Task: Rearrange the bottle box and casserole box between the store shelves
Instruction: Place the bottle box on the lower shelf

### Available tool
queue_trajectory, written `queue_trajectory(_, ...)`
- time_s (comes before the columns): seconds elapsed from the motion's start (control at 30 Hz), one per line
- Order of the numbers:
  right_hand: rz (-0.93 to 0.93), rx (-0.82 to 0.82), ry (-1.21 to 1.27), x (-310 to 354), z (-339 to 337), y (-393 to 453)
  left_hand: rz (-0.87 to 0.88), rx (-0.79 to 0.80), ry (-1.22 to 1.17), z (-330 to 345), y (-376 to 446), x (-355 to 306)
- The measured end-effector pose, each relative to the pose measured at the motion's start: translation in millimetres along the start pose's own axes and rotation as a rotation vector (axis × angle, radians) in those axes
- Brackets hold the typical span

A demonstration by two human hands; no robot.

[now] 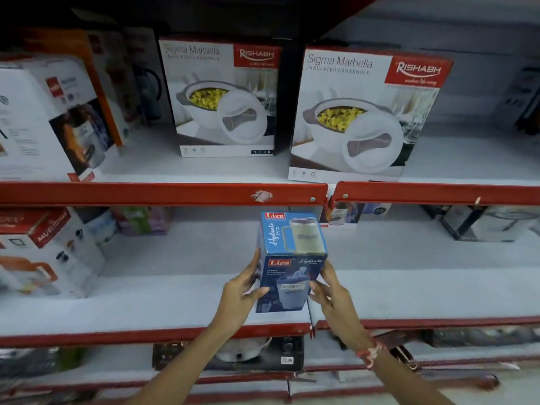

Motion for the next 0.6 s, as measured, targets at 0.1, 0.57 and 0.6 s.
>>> queue_trajectory(0.1,0.005,0.003,-0.01,-9,3,4,-0.047,-0.022,-0.026,9,4,14)
queue_trajectory(0.57,0.01,0.046,-0.057,-16,-1,13,-0.121,0.082,0.062,1,5,28)
queue_trajectory(0.6,0.001,0.049,-0.055,-14,-4,14,-0.119,0.098,0.069,-1,4,23)
Point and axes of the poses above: each hand's wrist, its own y-axis towards the middle knuckle, its own z-axis out of the palm, x = y × z, the point moved 1 cm from there along y, towards the middle knuckle, and after that the axes turned 8 degrees about -x, right-handed, at the moved point
